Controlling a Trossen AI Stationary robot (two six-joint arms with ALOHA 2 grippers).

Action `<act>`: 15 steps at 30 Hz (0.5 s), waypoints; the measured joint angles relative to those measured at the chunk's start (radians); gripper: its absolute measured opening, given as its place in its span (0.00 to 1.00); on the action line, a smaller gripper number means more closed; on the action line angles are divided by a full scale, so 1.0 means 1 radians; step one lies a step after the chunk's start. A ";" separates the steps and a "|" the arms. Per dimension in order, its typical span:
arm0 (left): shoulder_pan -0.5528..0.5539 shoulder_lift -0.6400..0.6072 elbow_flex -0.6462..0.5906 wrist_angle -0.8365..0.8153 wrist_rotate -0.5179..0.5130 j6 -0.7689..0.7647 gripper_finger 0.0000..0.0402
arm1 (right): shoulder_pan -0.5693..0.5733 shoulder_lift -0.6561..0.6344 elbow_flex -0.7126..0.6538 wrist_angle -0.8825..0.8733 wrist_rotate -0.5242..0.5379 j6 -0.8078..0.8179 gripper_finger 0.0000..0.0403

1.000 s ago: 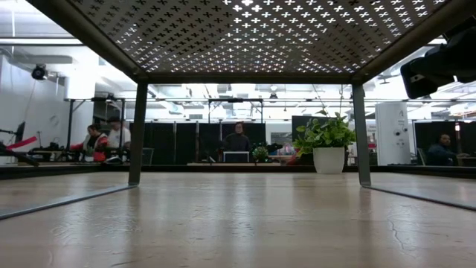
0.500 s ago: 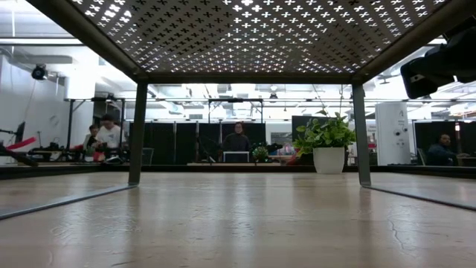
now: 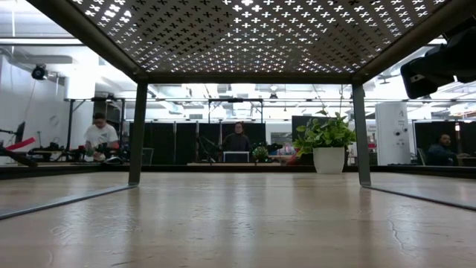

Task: Pick & Place Mini shaped plates
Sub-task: Stack the distorted square plate on top of the distorted square plate on the shelf

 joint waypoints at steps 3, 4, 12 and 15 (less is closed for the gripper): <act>0.002 -0.002 0.001 0.002 0.026 0.010 0.00 | 0.000 0.000 0.000 0.000 0.000 0.000 0.02; 0.002 -0.002 0.000 0.004 0.045 0.010 0.00 | 0.000 0.000 0.000 0.000 0.000 0.000 0.02; 0.007 -0.001 -0.002 0.008 0.067 -0.006 0.00 | 0.000 0.000 0.000 0.000 0.000 0.000 0.02; 0.013 -0.001 -0.002 0.009 0.065 -0.007 0.00 | 0.000 0.000 0.000 0.000 0.000 0.000 0.02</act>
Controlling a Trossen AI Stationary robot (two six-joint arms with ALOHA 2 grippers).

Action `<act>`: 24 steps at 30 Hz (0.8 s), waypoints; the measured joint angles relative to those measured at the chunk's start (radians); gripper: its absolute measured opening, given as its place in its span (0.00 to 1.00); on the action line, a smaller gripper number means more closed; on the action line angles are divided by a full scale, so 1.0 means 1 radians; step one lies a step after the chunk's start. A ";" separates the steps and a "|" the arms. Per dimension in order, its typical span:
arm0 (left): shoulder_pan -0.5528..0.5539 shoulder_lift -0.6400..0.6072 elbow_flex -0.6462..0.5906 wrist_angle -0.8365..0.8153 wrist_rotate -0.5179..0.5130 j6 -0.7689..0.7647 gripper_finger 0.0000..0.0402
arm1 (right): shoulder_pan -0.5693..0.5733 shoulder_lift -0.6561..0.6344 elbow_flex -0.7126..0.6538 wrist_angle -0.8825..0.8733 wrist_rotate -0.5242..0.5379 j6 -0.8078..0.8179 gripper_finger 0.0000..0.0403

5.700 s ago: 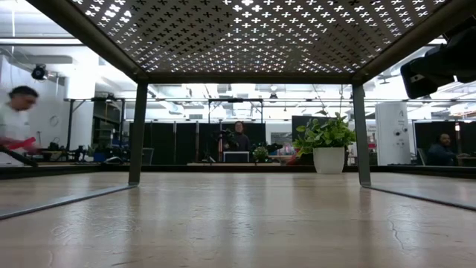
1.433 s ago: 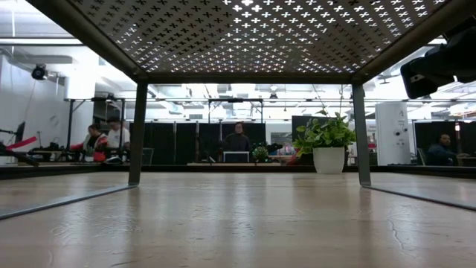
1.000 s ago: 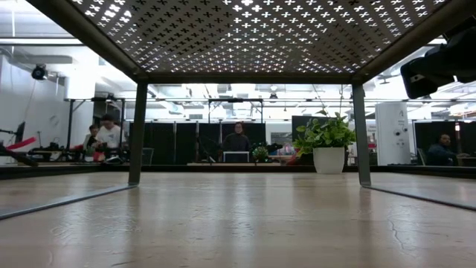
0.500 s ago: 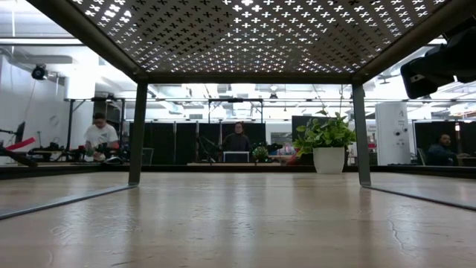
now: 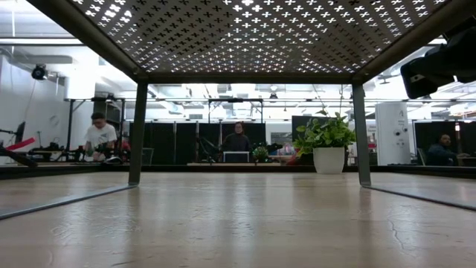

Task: Pick & Place Mini shaped plates
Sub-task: Stack the distorted square plate on top of the distorted square plate on the shelf

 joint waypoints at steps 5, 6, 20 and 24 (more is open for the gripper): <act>0.002 0.000 -0.001 0.001 -0.002 0.000 0.00 | 0.000 0.000 0.000 0.000 0.000 0.000 0.02; 0.002 0.000 -0.001 0.002 -0.002 0.000 0.00 | 0.000 0.000 0.000 0.000 0.000 0.000 0.02; 0.009 0.000 -0.025 0.020 -0.011 -0.002 0.02 | 0.000 0.000 0.000 0.000 0.000 0.000 0.02; 0.010 0.000 -0.031 0.020 -0.011 -0.002 0.11 | 0.000 0.000 0.000 0.000 0.000 0.000 0.02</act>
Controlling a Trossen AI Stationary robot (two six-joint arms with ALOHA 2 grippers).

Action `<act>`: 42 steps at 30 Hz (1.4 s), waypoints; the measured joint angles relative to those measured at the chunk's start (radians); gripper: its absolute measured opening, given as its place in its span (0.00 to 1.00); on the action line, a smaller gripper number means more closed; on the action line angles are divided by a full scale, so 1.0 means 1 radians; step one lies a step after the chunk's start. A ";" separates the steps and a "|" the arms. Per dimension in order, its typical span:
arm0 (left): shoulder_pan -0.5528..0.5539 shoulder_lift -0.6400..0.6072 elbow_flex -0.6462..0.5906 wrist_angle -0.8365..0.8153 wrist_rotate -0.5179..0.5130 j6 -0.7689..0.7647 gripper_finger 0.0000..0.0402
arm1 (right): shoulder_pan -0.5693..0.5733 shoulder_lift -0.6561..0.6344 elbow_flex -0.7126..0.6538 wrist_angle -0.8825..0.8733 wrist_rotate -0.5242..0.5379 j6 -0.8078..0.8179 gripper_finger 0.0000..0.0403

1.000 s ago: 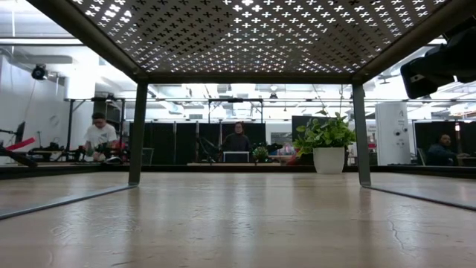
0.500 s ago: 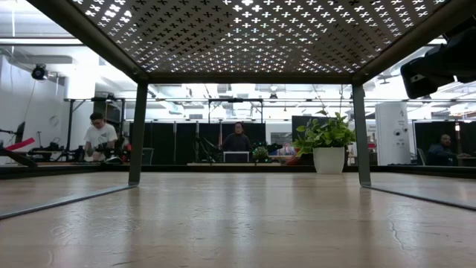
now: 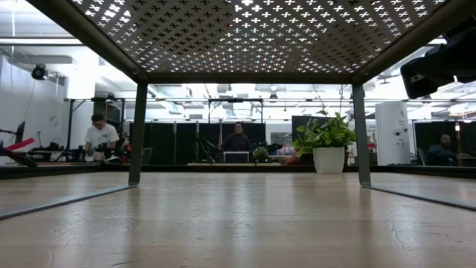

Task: Pick & Place Mini shaped plates
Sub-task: Stack the distorted square plate on top of the distorted square plate on the shelf

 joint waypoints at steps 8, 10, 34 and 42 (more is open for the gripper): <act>-0.002 0.000 0.009 0.001 0.000 -0.055 0.25 | 0.000 0.000 0.000 0.000 0.000 0.000 0.02; -0.005 -0.001 0.015 0.001 0.001 -0.081 0.26 | 0.000 0.000 0.000 0.000 0.000 0.000 0.02; -0.225 -0.002 -0.089 0.004 0.480 -0.782 0.22 | 0.000 0.000 0.000 0.000 0.000 0.000 0.02; -0.310 -0.002 -0.263 0.184 0.579 -1.050 0.21 | 0.000 0.000 0.000 0.000 0.000 0.000 0.02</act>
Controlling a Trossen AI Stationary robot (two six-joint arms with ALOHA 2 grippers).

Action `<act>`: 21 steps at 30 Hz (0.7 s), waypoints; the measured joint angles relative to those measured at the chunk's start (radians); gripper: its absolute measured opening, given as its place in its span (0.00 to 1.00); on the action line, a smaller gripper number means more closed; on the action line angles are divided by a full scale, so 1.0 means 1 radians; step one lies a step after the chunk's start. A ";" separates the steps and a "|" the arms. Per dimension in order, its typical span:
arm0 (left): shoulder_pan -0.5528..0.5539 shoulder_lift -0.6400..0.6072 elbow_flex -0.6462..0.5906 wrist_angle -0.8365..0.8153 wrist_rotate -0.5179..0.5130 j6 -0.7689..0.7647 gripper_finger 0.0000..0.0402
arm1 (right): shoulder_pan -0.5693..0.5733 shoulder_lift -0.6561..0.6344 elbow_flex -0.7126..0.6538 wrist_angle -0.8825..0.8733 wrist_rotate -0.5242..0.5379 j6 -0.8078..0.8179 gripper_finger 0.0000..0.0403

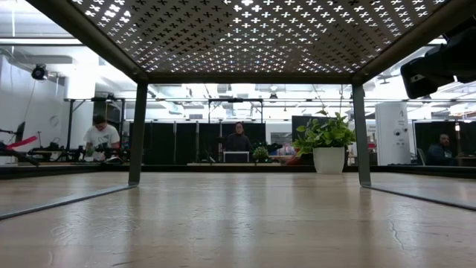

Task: Pick & Place Mini shaped plates
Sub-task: Stack the distorted square plate on top of the distorted square plate on the shelf

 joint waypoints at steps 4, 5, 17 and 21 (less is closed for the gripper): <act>-0.014 0.000 -0.087 0.139 0.085 -0.062 0.21 | 0.000 0.000 0.000 0.000 0.000 0.000 0.02; -0.016 0.000 -0.107 0.165 0.097 -0.084 0.21 | 0.000 0.000 0.000 0.000 0.000 0.000 0.02; -0.064 0.000 -0.237 0.267 0.174 -0.240 0.21 | 0.000 0.000 0.000 0.000 0.000 0.000 0.02; -0.070 0.001 -0.251 0.262 0.179 -0.259 0.21 | 0.000 0.000 0.000 0.000 0.000 0.000 0.02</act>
